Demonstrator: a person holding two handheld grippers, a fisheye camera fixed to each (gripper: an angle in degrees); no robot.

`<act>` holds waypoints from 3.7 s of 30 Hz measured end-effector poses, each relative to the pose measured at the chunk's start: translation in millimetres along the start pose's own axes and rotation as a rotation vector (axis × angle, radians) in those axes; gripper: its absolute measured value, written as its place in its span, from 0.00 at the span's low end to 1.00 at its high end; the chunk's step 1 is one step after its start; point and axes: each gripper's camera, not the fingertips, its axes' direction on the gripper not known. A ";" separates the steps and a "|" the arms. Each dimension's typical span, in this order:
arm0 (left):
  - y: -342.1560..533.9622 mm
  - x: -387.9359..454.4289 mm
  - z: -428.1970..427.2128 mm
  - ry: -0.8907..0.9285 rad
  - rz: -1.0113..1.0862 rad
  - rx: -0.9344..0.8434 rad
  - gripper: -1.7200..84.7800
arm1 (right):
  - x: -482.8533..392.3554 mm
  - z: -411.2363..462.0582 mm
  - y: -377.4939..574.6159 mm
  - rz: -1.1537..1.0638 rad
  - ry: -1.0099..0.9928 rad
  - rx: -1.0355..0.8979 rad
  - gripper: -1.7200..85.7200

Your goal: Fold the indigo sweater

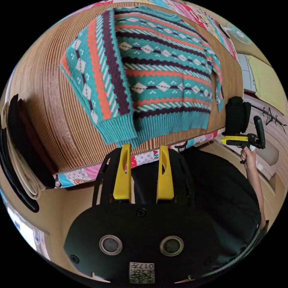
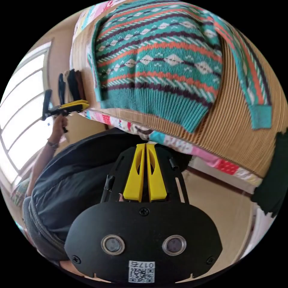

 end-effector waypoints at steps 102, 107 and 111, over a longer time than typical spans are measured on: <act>299.1 -338.7 -114.1 0.336 -0.169 -0.096 0.12 | 164.7 -226.9 -57.6 -0.069 -0.914 0.615 0.10; 304.8 -337.1 -117.4 0.293 -0.156 -0.024 0.15 | 216.4 -180.8 33.7 0.252 -0.679 0.696 0.13; 295.9 -325.4 -98.5 0.253 -0.097 -0.116 0.15 | 235.0 -169.2 79.1 0.374 -0.443 0.637 0.22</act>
